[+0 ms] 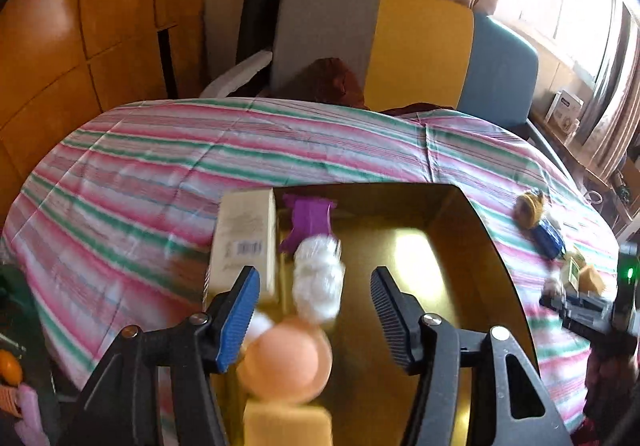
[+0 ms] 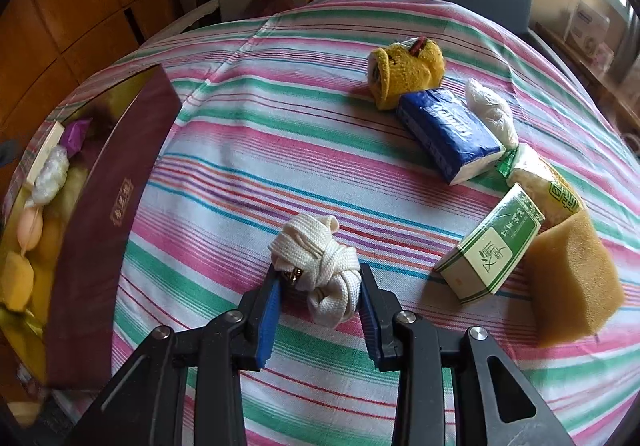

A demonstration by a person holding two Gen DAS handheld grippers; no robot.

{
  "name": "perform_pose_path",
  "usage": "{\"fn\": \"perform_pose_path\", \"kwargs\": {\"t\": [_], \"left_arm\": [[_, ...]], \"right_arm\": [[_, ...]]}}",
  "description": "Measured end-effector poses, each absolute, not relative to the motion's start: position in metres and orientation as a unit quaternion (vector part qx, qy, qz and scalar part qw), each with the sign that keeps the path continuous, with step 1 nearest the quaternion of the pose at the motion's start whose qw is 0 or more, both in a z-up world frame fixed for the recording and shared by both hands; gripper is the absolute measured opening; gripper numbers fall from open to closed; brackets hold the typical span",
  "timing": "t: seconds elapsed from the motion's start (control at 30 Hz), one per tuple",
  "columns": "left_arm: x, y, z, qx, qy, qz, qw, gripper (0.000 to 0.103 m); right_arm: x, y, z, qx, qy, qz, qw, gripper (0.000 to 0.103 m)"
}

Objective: Organize objects
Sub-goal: 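Open the left tool over the tray while the right tool carries the white cable there, then release the white cable into the tray with the right tool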

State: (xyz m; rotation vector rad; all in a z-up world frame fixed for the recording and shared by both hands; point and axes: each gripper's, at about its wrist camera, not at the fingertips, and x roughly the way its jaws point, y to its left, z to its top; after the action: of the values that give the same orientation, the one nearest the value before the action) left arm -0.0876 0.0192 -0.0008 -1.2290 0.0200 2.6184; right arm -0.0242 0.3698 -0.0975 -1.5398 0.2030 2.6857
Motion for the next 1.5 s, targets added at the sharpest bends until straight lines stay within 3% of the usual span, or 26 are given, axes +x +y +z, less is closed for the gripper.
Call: {"fn": "perform_pose_path", "kwargs": {"t": [0.37, 0.53, 0.8, 0.97, 1.03, 1.1, 1.5], "left_arm": [[-0.037, -0.033, -0.021, -0.441, -0.043, 0.891, 0.096, 0.059], [-0.027, -0.048, -0.023, -0.437, -0.049, 0.894, 0.084, 0.059], [-0.026, -0.061, -0.028, -0.439, -0.058, 0.894, 0.07, 0.059], [-0.025, -0.063, -0.024, -0.429, -0.05, 0.9, 0.063, 0.058], [-0.024, -0.062, -0.022, -0.426, -0.049, 0.901, 0.063, 0.059], [-0.023, -0.061, -0.02, -0.425, -0.046, 0.902, 0.064, 0.059], [-0.015, -0.042, -0.012, -0.424, -0.028, 0.902, 0.079, 0.059]], "right_arm": [[-0.037, 0.23, -0.023, -0.425, -0.003, 0.897, -0.121, 0.036], [-0.059, 0.161, -0.038, -0.451, -0.021, 0.876, -0.172, 0.036], [-0.096, 0.098, -0.081, -0.507, -0.035, 0.844, -0.172, 0.037], [-0.098, 0.096, -0.089, -0.514, -0.028, 0.839, -0.174, 0.045], [-0.094, 0.099, -0.082, -0.501, -0.024, 0.847, -0.177, 0.055], [-0.089, 0.103, -0.076, -0.492, -0.022, 0.852, -0.179, 0.058], [-0.056, 0.141, -0.048, -0.445, 0.007, 0.881, -0.163, 0.067]]}}
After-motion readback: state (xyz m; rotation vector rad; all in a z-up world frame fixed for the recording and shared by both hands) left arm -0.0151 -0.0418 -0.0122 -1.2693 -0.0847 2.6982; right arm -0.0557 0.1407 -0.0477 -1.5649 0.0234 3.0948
